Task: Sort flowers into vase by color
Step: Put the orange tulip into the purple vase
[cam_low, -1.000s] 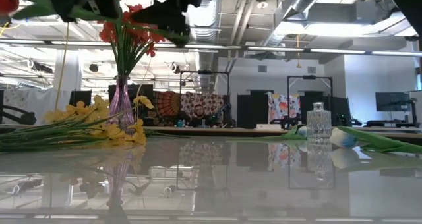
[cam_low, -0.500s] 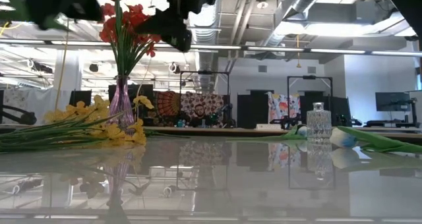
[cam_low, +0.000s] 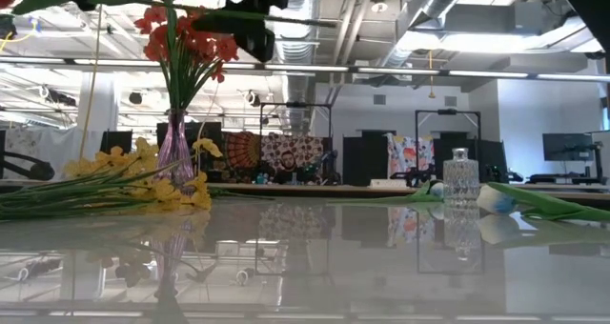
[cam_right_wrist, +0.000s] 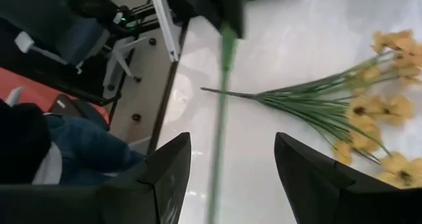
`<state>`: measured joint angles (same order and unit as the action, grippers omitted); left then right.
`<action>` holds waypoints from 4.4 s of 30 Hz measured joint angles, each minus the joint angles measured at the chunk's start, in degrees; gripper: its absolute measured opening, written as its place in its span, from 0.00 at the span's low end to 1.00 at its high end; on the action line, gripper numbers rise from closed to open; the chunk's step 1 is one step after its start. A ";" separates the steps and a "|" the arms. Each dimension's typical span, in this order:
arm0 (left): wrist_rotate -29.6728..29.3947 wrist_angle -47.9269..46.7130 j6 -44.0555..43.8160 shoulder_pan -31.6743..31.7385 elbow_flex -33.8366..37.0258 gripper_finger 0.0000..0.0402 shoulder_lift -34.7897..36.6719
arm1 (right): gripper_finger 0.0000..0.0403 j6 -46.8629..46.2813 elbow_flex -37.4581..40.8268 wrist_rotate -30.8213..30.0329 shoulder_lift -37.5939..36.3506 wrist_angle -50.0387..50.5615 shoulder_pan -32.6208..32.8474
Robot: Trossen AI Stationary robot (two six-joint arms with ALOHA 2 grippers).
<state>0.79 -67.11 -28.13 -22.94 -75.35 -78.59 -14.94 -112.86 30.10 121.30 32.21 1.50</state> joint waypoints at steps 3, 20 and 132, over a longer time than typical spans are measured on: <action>-0.63 0.00 1.11 0.00 0.00 0.00 0.02 | 0.61 -0.07 0.00 0.70 -0.07 -0.81 0.66; -5.67 2.34 4.93 0.15 0.00 0.00 -0.13 | 0.61 -4.15 0.72 -1.55 -0.07 -0.81 1.46; -4.58 55.28 30.44 38.05 1.10 0.00 22.84 | 0.19 3.24 0.63 1.29 -9.49 -44.20 -18.00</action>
<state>-3.79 -11.83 2.31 15.11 -74.25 -55.75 -11.70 -112.22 31.39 111.81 -11.99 -16.50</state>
